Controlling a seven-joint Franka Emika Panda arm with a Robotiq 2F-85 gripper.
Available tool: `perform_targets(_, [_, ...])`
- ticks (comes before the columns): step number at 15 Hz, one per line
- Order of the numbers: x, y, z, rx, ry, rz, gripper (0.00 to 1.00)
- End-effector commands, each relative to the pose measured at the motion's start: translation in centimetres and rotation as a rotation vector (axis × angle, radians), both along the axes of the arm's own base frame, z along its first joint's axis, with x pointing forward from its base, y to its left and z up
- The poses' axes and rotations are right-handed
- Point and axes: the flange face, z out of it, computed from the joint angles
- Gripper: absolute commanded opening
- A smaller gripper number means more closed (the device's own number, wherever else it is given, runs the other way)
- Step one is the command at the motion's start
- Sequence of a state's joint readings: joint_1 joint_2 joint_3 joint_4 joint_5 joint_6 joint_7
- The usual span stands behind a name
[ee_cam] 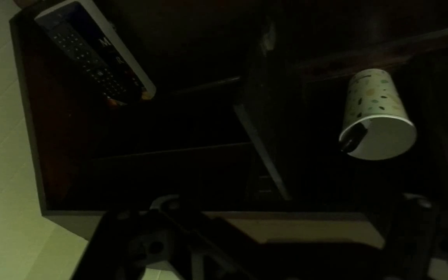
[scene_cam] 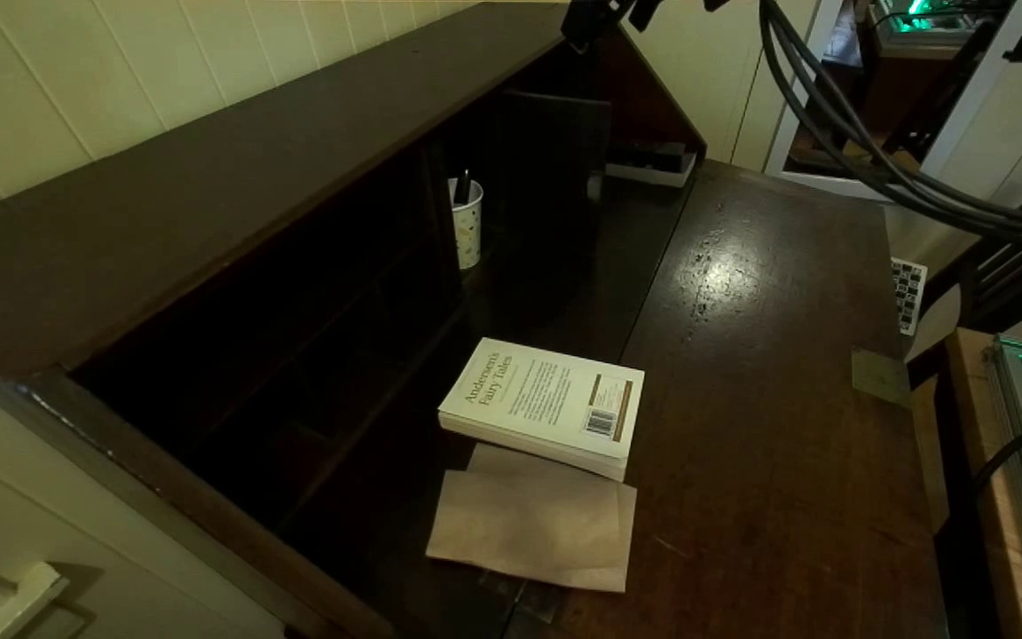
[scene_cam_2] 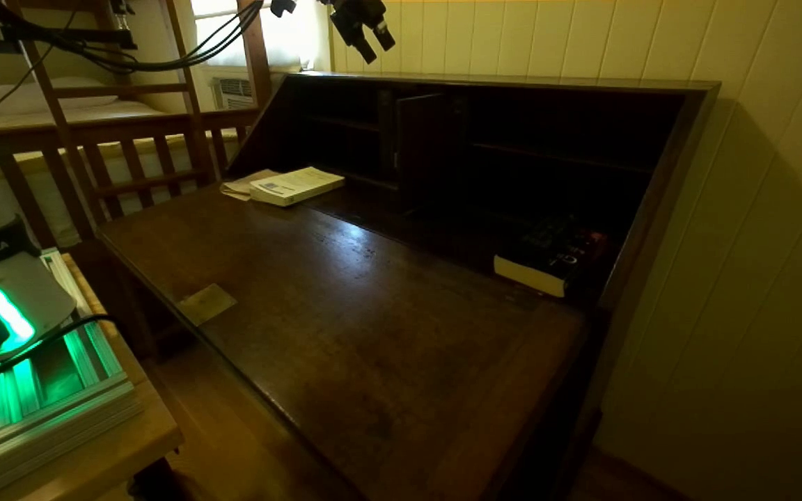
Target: Open the cabinet door and remove the coffee cup from the cabinet then close the door.
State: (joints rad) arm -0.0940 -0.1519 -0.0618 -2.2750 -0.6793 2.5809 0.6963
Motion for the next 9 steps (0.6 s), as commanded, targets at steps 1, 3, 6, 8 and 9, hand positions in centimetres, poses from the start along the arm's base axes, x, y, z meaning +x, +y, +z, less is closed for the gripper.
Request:
perform_targets(1, [0.9,1.4,-0.4,0.086,-0.011,-0.095,1.00])
perform_targets(3, [1.3,1.9,-1.3,0.119,-0.014,-0.152,1.00])
perform_targets(6, [1.9,2.2,-3.2,0.137,-0.036,-0.214,1.00])
perform_targets(8, [2.4,2.2,-4.5,0.163,-0.054,-0.238,1.00])
perform_targets(9, [2.6,2.1,-5.2,0.171,-0.062,-0.252,1.00])
